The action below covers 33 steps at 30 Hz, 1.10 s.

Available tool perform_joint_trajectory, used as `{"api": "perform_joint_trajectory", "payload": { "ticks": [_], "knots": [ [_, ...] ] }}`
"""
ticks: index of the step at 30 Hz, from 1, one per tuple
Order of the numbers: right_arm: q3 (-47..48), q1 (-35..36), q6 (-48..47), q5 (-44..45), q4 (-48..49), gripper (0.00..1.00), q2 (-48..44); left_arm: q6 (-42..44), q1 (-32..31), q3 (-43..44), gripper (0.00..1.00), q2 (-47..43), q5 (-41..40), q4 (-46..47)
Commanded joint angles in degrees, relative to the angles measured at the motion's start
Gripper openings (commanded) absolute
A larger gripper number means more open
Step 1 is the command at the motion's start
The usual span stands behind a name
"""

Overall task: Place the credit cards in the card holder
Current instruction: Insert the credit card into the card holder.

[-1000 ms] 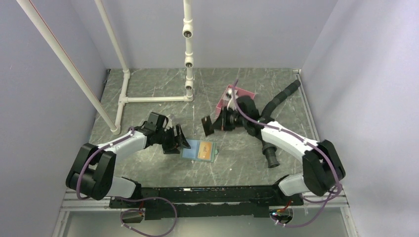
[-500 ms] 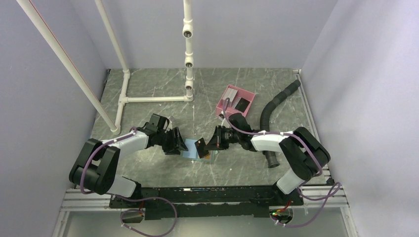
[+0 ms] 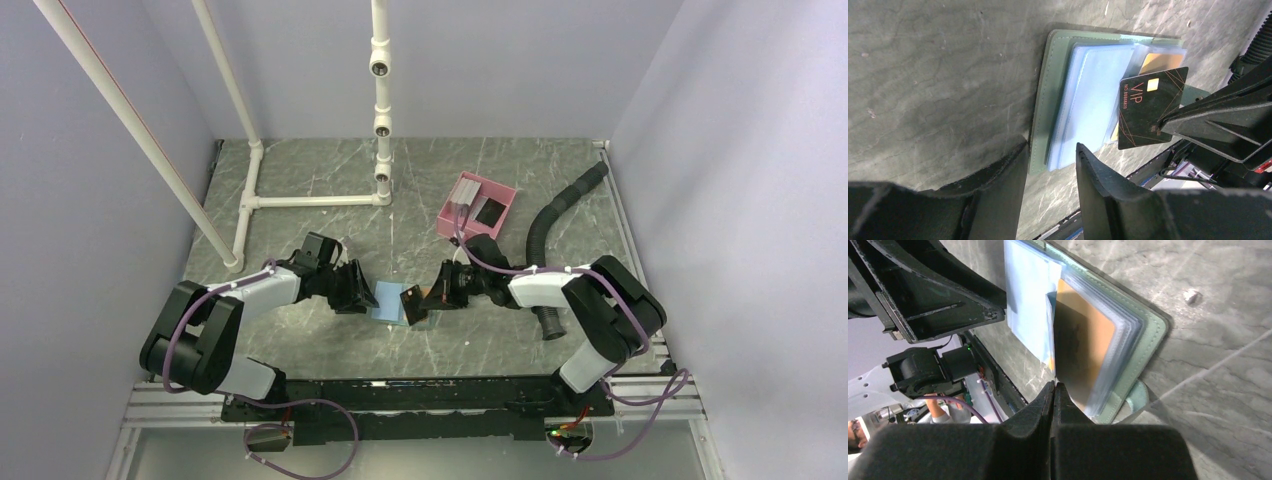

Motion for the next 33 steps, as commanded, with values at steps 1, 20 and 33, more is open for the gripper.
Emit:
{"api": "perform_joint_trajectory", "payload": {
  "ticks": [1, 20, 33],
  "knots": [
    [-0.83, -0.76, 0.62, 1.62, -1.17, 0.0, -0.97, 0.57, -0.02, -1.4, 0.47, 0.67, -2.6, -0.8],
    [0.18, -1.56, 2.19, 0.64, 2.02, 0.0, 4.22, -0.11, -0.01, -2.29, 0.46, -0.78, -1.68, -0.82],
    [2.03, -1.47, 3.72, 1.01, 8.84, 0.0, 8.39, -0.92, -0.02, -3.54, 0.41, -0.16, -0.69, 0.8]
  ]
}}
